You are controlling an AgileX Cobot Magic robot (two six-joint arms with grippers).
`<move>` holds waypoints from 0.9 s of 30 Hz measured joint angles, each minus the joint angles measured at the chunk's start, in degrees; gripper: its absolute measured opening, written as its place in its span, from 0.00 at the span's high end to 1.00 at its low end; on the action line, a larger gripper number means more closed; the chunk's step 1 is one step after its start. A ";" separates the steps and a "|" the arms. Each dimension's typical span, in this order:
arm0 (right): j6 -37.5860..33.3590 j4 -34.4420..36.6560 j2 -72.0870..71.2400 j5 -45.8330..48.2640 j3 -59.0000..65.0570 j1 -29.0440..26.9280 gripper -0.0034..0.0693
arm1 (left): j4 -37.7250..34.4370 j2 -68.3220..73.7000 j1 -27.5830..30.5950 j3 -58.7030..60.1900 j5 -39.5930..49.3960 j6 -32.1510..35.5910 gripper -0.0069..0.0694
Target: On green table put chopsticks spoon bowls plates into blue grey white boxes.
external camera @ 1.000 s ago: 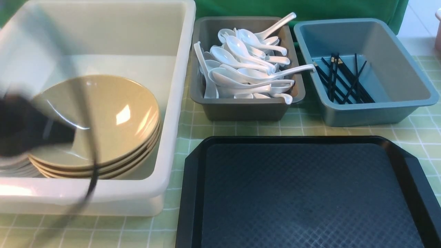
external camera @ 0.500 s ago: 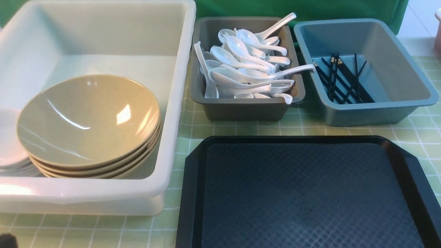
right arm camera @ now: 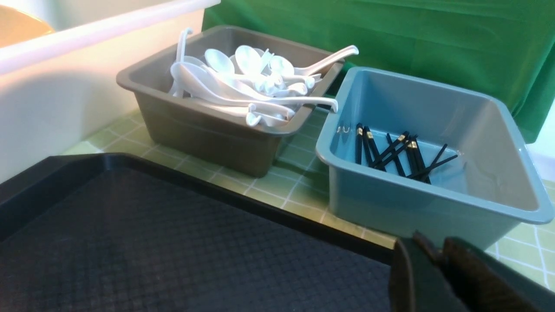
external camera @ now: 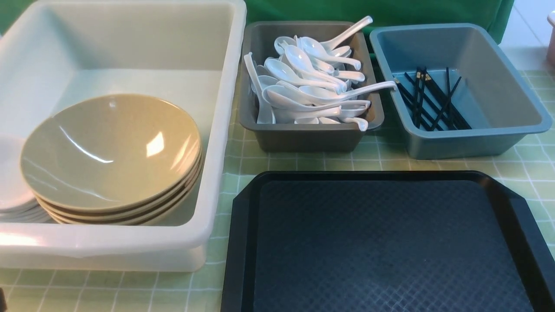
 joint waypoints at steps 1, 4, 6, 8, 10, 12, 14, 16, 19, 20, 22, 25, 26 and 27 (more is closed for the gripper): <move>0.00 0.00 0.00 0.00 0.00 0.00 0.82 | 2.65 0.00 0.00 0.43 -1.06 0.78 0.91; 0.00 0.00 0.00 0.00 0.00 0.00 0.82 | 8.14 -0.11 0.00 2.32 -4.37 1.96 0.91; 0.00 0.00 0.00 0.00 0.00 0.00 0.81 | 9.78 -1.66 0.06 6.51 -9.90 2.68 0.91; 0.00 0.00 0.00 0.00 0.00 0.00 0.81 | 9.47 -3.89 0.06 10.42 -14.89 3.14 0.91; 0.00 0.00 0.00 0.00 0.00 0.00 0.81 | 8.88 -6.61 0.06 15.59 -22.87 3.89 0.91; 0.00 0.00 0.00 0.00 0.00 0.00 0.80 | 7.15 -8.81 0.06 20.53 -29.96 4.22 0.91; 0.00 0.00 0.00 0.00 0.06 0.00 0.80 | 4.34 -9.65 0.06 25.49 -35.65 4.22 0.91; 0.00 0.00 0.00 0.00 0.06 0.00 0.80 | 1.77 -9.71 0.47 30.05 -37.85 4.22 0.91; 0.00 0.05 0.00 0.00 0.06 0.00 0.80 | -1.87 -9.71 1.84 34.16 -38.05 4.22 0.91; 0.00 0.05 0.00 0.00 0.06 0.00 0.80 | -2.73 -9.71 2.37 34.66 -37.75 4.22 0.91; 0.00 0.05 0.00 0.00 0.06 0.00 0.80 | -4.22 -9.71 3.83 34.71 -37.95 4.29 0.91; 0.00 0.05 0.00 0.00 0.06 0.00 0.79 | -4.88 -9.71 5.13 34.71 -37.95 4.77 0.91; 0.00 0.05 0.00 0.00 0.06 0.00 0.79 | -4.96 -9.71 5.28 34.71 -37.95 5.54 0.91; 0.00 0.05 0.00 0.00 0.06 0.00 0.79 | -4.96 -9.71 5.23 34.71 -37.95 5.76 0.91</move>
